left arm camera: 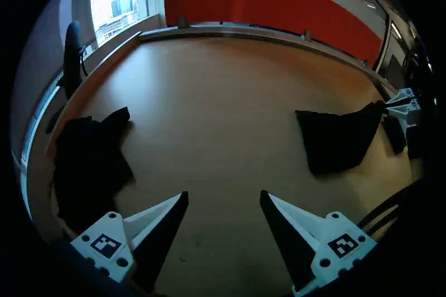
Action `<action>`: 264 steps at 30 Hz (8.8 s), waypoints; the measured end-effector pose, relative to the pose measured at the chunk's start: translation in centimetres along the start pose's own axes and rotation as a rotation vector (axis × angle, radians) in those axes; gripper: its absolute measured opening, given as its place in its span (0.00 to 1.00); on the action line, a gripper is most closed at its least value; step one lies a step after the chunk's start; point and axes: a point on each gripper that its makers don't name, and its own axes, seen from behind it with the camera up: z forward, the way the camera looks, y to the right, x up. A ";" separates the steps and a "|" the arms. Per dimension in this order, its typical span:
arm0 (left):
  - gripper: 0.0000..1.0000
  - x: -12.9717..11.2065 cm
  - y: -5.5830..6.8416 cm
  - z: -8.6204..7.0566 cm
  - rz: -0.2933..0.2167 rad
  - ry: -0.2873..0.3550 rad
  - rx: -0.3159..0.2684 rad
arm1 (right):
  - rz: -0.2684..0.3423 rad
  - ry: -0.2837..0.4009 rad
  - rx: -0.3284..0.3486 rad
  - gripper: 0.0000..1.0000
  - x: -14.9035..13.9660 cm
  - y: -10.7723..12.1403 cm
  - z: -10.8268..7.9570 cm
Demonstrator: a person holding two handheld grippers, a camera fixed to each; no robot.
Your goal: Fold towel
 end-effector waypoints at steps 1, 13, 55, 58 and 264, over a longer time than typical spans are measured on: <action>0.95 0.0 0.0 -0.1 -0.004 0.002 -0.001 | -0.009 0.006 0.013 0.03 0.5 -0.4 0.2; 0.95 -0.6 0.3 -0.8 -0.041 0.018 -0.010 | -0.114 0.025 0.146 0.03 4.7 -4.9 3.6; 0.95 -2.0 -0.9 -2.2 -0.093 0.024 0.009 | -0.090 -0.048 0.262 0.70 3.9 -8.7 9.5; 0.95 -1.9 -0.9 -2.2 -0.091 0.025 0.007 | -0.083 -0.047 0.256 0.70 3.7 -8.6 9.3; 0.95 4.1 5.1 -1.0 0.035 0.056 -0.037 | 0.212 -0.134 -0.347 0.05 -9.1 28.2 -19.9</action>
